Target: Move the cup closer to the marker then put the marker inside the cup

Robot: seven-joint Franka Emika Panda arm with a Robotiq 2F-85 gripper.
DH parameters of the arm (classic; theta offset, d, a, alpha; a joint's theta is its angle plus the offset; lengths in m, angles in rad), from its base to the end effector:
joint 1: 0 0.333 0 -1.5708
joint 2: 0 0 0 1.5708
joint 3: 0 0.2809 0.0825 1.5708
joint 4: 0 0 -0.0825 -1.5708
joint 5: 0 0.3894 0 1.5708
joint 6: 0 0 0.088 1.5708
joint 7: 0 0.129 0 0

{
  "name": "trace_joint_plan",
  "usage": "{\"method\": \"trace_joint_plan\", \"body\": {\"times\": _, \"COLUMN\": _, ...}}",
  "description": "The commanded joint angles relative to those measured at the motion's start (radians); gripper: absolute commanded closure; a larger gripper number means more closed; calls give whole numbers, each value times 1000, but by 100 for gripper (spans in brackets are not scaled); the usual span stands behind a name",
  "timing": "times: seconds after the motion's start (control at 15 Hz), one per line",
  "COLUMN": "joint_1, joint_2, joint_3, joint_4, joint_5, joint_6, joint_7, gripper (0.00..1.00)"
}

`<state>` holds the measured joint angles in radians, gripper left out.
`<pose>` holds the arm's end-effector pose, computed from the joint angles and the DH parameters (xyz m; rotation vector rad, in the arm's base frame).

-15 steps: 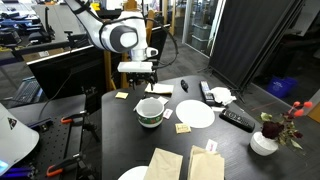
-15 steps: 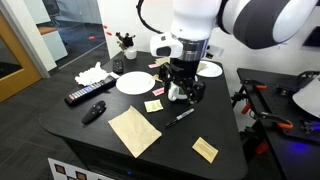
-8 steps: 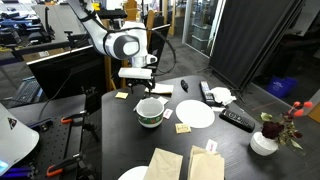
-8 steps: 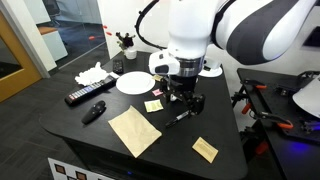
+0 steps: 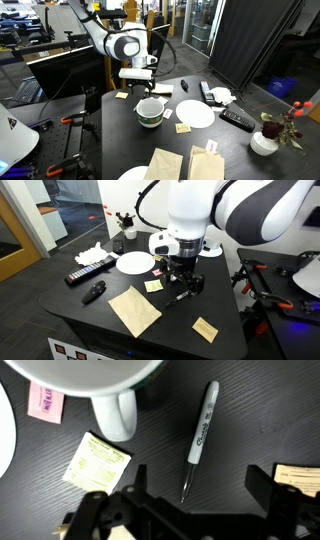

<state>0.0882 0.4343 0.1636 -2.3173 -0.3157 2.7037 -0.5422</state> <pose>0.4796 0.1406 0.0944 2.6565 1.5726 -0.0634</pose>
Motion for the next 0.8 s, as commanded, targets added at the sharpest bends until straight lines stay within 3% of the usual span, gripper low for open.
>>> {"method": "trace_joint_plan", "body": {"times": 0.0, "joint_1": -4, "joint_2": 16, "joint_3": -1, "joint_4": -5, "joint_5": -25, "joint_6": 32, "joint_7": 0, "gripper": 0}}
{"method": "trace_joint_plan", "body": {"times": 0.47, "joint_1": 6, "joint_2": 58, "joint_3": -3, "joint_4": -12, "joint_5": -59, "joint_6": 88, "joint_7": 8, "gripper": 0}}
{"method": "trace_joint_plan", "body": {"times": 0.53, "joint_1": 7, "joint_2": 65, "joint_3": -3, "joint_4": -11, "joint_5": -61, "joint_6": 96, "joint_7": 8, "gripper": 10}}
{"method": "trace_joint_plan", "body": {"times": 0.6, "joint_1": 6, "joint_2": 73, "joint_3": -2, "joint_4": -10, "joint_5": -62, "joint_6": 104, "joint_7": 7, "gripper": 27}}
{"method": "trace_joint_plan", "body": {"times": 0.73, "joint_1": 2, "joint_2": 90, "joint_3": 1, "joint_4": -7, "joint_5": -64, "joint_6": 120, "joint_7": 2, "gripper": 41}}
